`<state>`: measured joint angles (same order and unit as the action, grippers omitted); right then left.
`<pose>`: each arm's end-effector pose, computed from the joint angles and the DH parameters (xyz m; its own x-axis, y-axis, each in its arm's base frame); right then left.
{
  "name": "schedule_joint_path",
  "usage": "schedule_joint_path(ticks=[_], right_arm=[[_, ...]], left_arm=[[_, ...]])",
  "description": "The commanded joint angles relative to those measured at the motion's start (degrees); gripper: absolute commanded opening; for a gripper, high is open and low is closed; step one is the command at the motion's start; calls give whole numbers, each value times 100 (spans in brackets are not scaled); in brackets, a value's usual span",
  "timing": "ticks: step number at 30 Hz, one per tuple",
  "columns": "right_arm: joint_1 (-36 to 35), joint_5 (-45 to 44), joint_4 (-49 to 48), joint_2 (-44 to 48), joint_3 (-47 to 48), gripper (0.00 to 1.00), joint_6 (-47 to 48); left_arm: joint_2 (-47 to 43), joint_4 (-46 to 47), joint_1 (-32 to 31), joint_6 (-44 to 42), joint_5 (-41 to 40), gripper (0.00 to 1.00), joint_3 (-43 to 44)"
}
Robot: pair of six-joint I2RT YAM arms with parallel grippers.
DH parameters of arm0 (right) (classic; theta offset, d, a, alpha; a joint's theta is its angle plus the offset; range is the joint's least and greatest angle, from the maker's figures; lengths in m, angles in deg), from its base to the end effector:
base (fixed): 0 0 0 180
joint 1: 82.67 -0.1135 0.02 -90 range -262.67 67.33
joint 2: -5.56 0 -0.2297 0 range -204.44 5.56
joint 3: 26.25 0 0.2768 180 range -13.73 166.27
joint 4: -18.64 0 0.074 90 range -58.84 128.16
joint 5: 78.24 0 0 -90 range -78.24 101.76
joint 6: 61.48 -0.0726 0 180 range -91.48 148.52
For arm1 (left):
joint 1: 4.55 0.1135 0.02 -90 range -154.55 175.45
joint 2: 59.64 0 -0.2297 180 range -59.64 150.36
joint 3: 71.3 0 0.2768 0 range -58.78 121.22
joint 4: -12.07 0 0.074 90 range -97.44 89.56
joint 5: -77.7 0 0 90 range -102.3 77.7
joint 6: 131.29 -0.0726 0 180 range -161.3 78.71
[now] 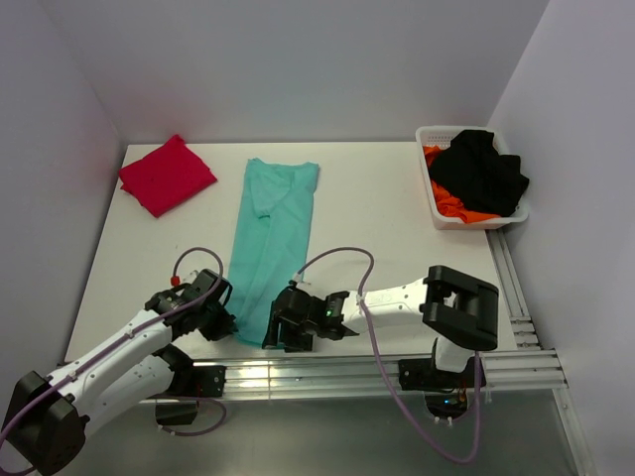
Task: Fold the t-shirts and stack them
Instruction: Fold the tshirt
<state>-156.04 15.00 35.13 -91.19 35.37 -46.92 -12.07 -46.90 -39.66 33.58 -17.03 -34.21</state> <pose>0.1003 0.3503 0.0675 -0.9920 0.0552 -0.1132 -0.0259 0.7904 0.6121 0.1577 -0.1036 0.0957 -0.7304 -0.6625 -0.1662 -0.5960 0.7370 -0.3187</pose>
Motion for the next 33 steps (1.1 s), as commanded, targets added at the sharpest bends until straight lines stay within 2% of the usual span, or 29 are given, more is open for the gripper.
schedule_joint_path(ticks=[1,6,12,14,18,19,21,22,24,28,33], right_arm=[[-29,-693,841,463,-93,68,-93],[-29,-931,1168,719,-226,69,-164],[-47,-887,1115,280,11,68,-76],[-55,-870,1098,105,90,65,-50],[-64,-869,1062,-221,327,50,55],[-55,-861,1071,-317,363,39,64],[-64,-843,1124,-362,416,26,56],[-64,-852,1141,-345,407,11,38],[-55,-878,1255,-248,320,0,-14],[-55,-1062,1694,487,82,0,-85],[-73,-1256,2626,1517,-190,0,-208]], left_arm=[[-29,-57,-39,-122,69,16,109],[-11,5,-40,-157,113,15,82],[-20,14,-39,-175,130,15,73],[-20,23,-48,-183,139,15,65],[-46,5,-92,-148,148,14,65],[-72,-4,-127,-140,131,14,65],[-90,-39,-162,-122,113,15,82],[-108,-48,-189,-113,113,14,91],[-151,-152,-206,-139,139,11,187],[-388,-600,-206,-306,183,9,609],[-477,-680,-215,-517,919,8,663]])
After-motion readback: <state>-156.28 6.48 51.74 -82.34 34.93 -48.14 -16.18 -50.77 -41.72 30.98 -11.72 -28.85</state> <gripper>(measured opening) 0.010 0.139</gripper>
